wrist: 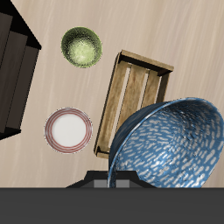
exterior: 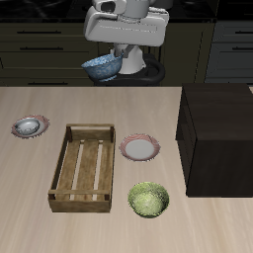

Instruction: Place the white bowl on the off-center plate and place the blue bowl on top of the wooden shelf

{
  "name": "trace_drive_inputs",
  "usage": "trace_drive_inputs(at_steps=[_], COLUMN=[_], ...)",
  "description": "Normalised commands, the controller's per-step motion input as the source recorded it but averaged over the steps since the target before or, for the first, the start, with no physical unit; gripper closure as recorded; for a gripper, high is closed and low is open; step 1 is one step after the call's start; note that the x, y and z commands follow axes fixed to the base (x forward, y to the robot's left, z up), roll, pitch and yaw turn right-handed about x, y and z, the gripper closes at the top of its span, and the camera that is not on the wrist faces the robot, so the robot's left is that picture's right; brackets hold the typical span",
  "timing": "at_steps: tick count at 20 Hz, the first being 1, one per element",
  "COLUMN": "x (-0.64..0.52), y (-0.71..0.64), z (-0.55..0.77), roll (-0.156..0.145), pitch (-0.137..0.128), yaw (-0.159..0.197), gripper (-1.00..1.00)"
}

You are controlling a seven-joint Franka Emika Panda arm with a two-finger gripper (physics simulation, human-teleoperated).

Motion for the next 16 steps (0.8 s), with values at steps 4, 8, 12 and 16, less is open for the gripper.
trace_drive_inputs(at_steps=[4, 8, 12, 16], x=[0.08, 0.08, 0.17, 0.14], y=[0.62, 0.35, 0.45, 0.17], z=[0.16, 0.09, -0.01, -0.06], roll=[0.035, 0.025, 0.015, -0.005], pitch=[-0.007, -0.005, 0.010, 0.012], yaw=[0.010, 0.026, 0.026, 0.017], gripper=[1.00, 1.00, 1.00, 1.00])
